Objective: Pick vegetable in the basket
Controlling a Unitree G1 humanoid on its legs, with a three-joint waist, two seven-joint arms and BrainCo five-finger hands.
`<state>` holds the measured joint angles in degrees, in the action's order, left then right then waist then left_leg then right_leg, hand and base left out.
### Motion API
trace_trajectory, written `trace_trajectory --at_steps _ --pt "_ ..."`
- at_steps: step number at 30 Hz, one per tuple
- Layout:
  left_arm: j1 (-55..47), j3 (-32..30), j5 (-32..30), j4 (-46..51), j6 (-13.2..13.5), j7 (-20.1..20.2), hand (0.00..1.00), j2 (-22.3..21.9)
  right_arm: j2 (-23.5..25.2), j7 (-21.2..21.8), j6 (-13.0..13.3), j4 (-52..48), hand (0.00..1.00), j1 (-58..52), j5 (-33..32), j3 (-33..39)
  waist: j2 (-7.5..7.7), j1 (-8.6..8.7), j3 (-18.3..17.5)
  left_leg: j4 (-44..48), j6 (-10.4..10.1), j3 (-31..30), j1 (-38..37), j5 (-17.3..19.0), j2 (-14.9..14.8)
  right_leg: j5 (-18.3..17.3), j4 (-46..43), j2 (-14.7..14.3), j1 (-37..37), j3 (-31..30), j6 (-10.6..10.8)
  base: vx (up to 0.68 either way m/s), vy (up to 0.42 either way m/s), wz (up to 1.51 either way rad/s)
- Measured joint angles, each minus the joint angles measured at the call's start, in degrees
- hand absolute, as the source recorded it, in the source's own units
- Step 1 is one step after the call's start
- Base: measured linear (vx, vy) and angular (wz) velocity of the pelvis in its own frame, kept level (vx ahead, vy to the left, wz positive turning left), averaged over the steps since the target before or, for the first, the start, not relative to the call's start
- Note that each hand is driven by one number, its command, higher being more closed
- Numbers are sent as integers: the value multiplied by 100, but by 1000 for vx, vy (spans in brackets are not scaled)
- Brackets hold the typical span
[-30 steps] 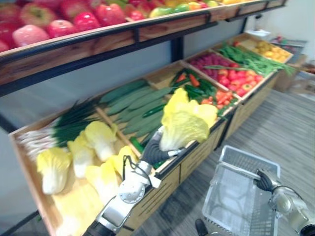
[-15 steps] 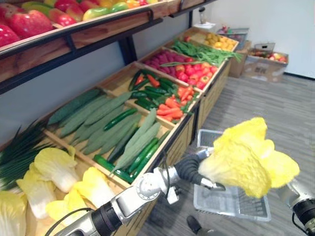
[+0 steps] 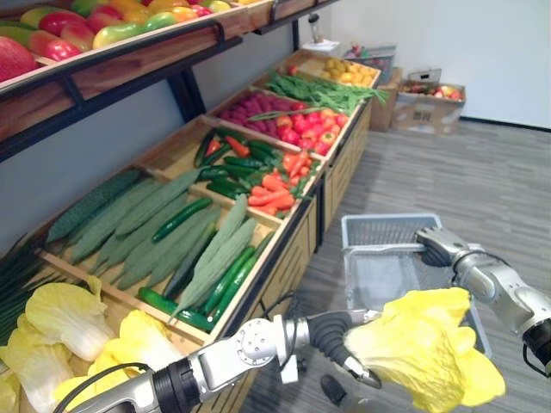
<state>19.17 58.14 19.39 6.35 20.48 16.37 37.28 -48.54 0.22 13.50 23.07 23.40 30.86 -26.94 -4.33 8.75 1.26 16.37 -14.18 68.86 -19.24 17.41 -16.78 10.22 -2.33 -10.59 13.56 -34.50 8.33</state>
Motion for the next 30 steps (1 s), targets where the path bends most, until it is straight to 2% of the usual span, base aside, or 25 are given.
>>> trace_trajectory --at_steps 5,9,14,21,26,27,30 --pt "9 -2 -648 -806 -71 -270 100 -600 -3 50 97 -368 100 166 -179 -317 30 169 31 2 0 42 -46 0 -8 -29 -67 -29 11 44 -39 4 -5 -1" --pt "149 -19 -1247 -1542 -119 -492 100 -1149 -2 155 199 -704 100 290 -276 -510 76 226 71 -1 0 150 -115 0 -6 -17 -100 -74 3 -1 -54 17 -3 -10" --pt "292 -276 -2008 -2535 -274 -679 100 -1805 8 202 193 -990 100 430 -279 -660 134 214 114 -23 -26 299 -177 17 -7 -70 -94 -134 6 -41 -94 12 -7 -10" --pt "469 -716 -2867 -3678 -389 -791 100 -2335 107 363 188 -1165 100 664 -493 -885 211 225 162 -26 -24 436 -209 15 6 -14 -87 -150 8 -74 -82 17 -3 -5" --pt "609 -1166 -3595 -4576 -575 -1137 100 -2697 295 441 173 -1164 100 772 -494 -954 212 210 162 -28 -21 531 -238 13 18 -15 -87 -157 5 -101 -82 3 -20 -3" --pt "619 -1208 -3604 -4657 -597 -1170 0 -2720 308 455 173 -1164 100 780 -495 -954 212 210 162 -28 -20 565 -251 13 23 -15 -87 -159 2 -113 -82 -6 -36 -8" --pt "669 -1389 -3722 -4969 -696 -1280 0 -2843 357 538 178 -1164 100 795 -497 -954 222 211 169 -35 -19 601 -307 11 33 -17 -87 -170 -45 -146 -81 -15 -48 -5"
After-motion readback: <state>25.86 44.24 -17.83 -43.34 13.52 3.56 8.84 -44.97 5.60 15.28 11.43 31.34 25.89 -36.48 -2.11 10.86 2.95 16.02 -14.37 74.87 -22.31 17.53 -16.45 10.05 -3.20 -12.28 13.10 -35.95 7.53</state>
